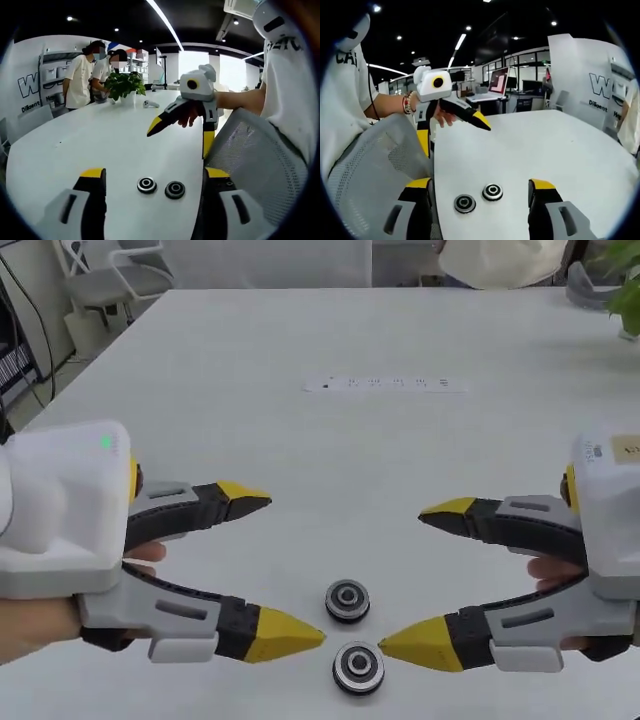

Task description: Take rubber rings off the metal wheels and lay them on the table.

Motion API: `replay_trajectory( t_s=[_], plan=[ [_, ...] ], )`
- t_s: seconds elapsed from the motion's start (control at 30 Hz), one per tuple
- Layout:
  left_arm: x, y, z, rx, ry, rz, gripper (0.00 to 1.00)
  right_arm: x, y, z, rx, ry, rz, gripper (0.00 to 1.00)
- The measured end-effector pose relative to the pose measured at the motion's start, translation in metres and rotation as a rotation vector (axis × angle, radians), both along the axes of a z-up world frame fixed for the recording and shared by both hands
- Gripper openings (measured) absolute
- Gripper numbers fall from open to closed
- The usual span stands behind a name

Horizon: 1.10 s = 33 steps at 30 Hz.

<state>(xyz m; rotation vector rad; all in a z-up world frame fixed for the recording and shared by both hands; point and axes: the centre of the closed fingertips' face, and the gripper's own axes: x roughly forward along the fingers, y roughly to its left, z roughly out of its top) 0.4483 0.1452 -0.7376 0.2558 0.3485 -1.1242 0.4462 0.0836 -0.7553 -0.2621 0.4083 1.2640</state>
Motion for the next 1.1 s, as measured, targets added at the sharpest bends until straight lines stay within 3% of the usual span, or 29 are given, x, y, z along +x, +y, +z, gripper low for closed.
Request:
replay_trajectory(
  t_s=[1.1],
  plan=[
    [-0.008,-0.014,-0.014,0.027,-0.018,-0.049,0.63,-0.008,0.002,-0.019,-0.002,0.038,0.024,0.62]
  ],
)
